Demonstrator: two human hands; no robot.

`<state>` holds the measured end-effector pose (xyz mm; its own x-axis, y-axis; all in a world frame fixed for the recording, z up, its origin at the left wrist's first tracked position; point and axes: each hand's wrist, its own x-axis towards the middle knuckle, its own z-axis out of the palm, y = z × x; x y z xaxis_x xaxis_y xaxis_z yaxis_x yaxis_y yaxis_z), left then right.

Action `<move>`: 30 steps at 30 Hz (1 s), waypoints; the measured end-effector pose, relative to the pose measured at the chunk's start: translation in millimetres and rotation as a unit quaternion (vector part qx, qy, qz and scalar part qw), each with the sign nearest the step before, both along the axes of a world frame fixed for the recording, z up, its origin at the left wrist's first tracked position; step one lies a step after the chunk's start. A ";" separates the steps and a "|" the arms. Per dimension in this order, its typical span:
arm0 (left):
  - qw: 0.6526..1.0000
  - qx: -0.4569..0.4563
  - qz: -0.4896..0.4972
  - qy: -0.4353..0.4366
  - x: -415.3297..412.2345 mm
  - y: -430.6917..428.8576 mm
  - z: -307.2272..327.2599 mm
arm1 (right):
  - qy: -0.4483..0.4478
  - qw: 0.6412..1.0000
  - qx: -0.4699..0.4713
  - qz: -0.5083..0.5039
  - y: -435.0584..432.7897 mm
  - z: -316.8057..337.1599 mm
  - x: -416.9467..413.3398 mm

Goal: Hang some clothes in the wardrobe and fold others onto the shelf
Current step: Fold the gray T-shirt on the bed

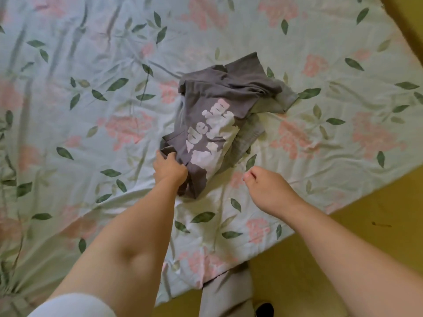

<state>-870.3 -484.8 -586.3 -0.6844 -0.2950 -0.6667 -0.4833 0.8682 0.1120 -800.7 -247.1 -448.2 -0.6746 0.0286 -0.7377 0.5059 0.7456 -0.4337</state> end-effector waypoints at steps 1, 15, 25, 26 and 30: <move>1.000 0.006 -0.002 -0.004 -5.7 -3.0 -7.4 | -0.001 1.000 0.002 0.006 -2.6 -5.8 -3.0; 0.836 0.352 0.417 0.054 26.6 17.8 91.7 | -0.028 0.999 0.026 0.039 -14.1 29.6 -10.5; 0.766 0.575 0.280 -0.068 48.2 70.0 258.9 | 0.002 1.000 0.002 0.012 -16.2 116.3 11.7; 0.766 0.583 0.265 -0.059 50.4 75.1 270.6 | 0.015 1.000 -0.002 0.010 -15.8 124.5 15.1; 0.758 0.614 0.217 -0.041 65.3 91.9 313.2 | 0.067 0.997 -0.028 -0.005 -8.7 156.0 31.0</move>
<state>-805.0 -392.9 -273.2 -0.6414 0.3963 -0.6570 -0.7432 -0.1084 0.6602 -769.7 -255.8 -292.2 -0.7674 -0.0037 -0.6411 0.4471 0.7137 -0.5393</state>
